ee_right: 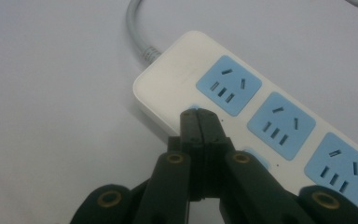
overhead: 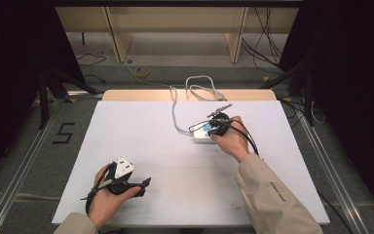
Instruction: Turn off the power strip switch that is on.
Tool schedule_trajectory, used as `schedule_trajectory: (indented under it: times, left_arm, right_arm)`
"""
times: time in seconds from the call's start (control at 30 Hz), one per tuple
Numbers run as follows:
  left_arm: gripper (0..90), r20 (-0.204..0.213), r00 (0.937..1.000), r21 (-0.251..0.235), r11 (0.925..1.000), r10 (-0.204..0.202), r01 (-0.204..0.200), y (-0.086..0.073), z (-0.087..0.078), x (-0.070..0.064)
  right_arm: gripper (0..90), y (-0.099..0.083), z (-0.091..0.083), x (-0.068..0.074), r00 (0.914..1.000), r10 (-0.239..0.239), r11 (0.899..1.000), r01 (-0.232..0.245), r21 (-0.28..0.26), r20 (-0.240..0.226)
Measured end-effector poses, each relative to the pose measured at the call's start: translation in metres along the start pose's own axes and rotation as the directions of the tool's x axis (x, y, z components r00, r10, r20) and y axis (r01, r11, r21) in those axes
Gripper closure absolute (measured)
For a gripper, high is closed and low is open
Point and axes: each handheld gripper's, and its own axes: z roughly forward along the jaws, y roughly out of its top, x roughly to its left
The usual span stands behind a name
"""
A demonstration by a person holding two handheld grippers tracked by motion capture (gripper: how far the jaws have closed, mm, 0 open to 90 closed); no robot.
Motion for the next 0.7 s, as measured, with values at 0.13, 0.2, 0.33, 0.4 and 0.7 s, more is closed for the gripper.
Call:
schedule_trajectory:
  times: [0.13,0.2,0.33,0.4,0.7]
  left_arm:
    - [15.6,0.0,1.0,0.0,1.0,-0.001,0.001,0.0,0.0,0.0]
    - [15.6,0.0,1.0,0.0,1.0,-0.001,0.001,0.0,0.0,0.0]
    - [15.6,0.0,1.0,0.0,1.0,-0.003,0.003,0.0,0.0,0.0]
    - [15.6,0.0,1.0,0.0,1.0,-0.001,0.001,0.0,0.0,0.0]
    - [15.6,0.0,1.0,0.001,1.0,-0.004,0.004,0.0,0.0,0.0]
  right_arm:
    - [90.0,-0.003,-0.002,0.0,1.0,-0.004,1.0,0.004,-0.004,-0.002]
    - [90.0,-0.005,-0.004,0.0,1.0,-0.007,1.0,0.007,-0.007,-0.004]
    - [90.0,-0.008,-0.006,0.0,1.0,-0.005,1.0,0.005,-0.011,-0.008]
    - [90.0,-0.01,-0.007,0.0,0.9999,-0.005,1.0,0.004,-0.014,-0.013]
    - [90.0,-0.016,-0.014,0.002,0.9997,-0.02,0.999,0.02,-0.025,-0.016]
